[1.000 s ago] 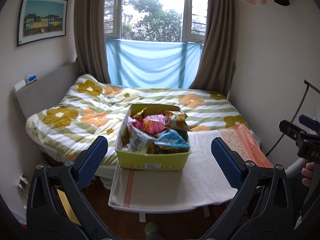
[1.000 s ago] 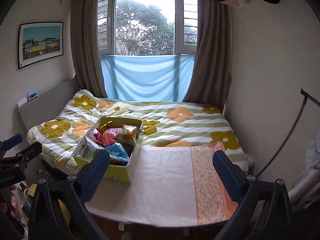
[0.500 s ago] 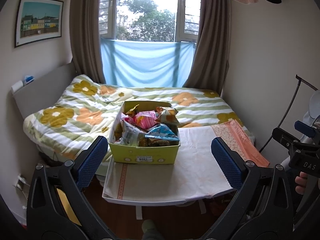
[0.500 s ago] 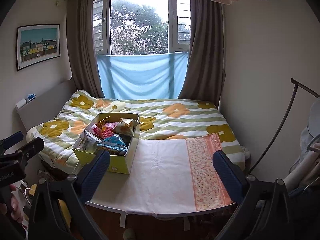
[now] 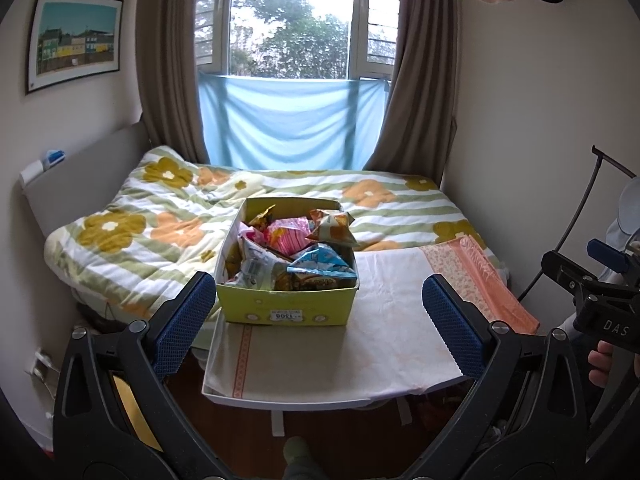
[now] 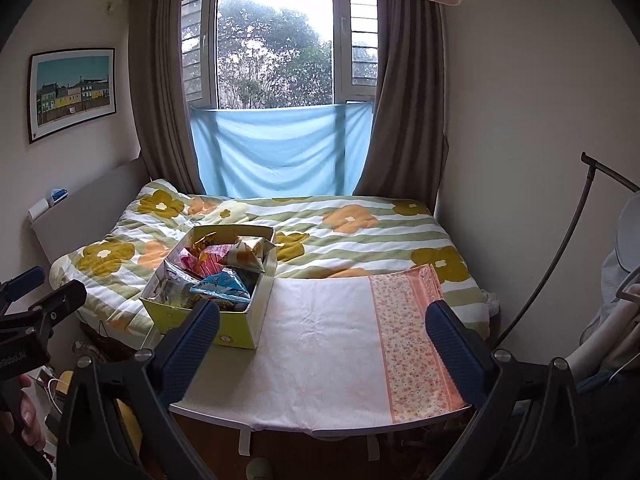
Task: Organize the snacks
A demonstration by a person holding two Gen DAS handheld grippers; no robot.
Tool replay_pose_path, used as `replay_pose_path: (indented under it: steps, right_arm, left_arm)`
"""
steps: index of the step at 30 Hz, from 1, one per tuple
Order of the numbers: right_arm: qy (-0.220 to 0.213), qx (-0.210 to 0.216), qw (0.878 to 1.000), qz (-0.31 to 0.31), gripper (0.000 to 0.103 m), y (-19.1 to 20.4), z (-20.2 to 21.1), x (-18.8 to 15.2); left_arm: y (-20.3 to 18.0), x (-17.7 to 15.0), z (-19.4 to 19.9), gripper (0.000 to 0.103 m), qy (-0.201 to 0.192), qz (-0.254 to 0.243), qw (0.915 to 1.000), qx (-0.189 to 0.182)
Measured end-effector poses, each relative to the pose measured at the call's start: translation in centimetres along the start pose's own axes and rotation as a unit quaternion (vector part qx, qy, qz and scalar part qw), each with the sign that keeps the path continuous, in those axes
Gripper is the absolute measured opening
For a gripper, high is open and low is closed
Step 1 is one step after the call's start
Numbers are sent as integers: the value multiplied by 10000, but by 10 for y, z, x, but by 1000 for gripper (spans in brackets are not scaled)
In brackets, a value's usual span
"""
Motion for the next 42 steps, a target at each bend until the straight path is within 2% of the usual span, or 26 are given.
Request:
replay_pose_path:
  steps: [13, 33, 42]
  right_arm:
    - [2, 8, 10000, -9, 102, -3, -5, 1]
    - [-36, -20, 10000, 0, 102, -2, -6, 5]
    - [-30, -42, 10000, -14, 102, -1, -7, 7]
  left_arm:
    - [7, -2, 0, 103, 2, -66, 9999, 91]
    - [5, -2, -4, 103, 9, -47, 10000, 41]
    - [7, -1, -6, 103, 4, -175, 9997, 195]
Point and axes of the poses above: each gripper's, at about its wrist camera, not at the fingertips, and z roughly against the way its jaws point, y to its left, x to its top, the point moved 7 cm from there along -z, roughly the way its jaws point, and after that the axes turned 7 degrees about -x, right-handed, at the moved point
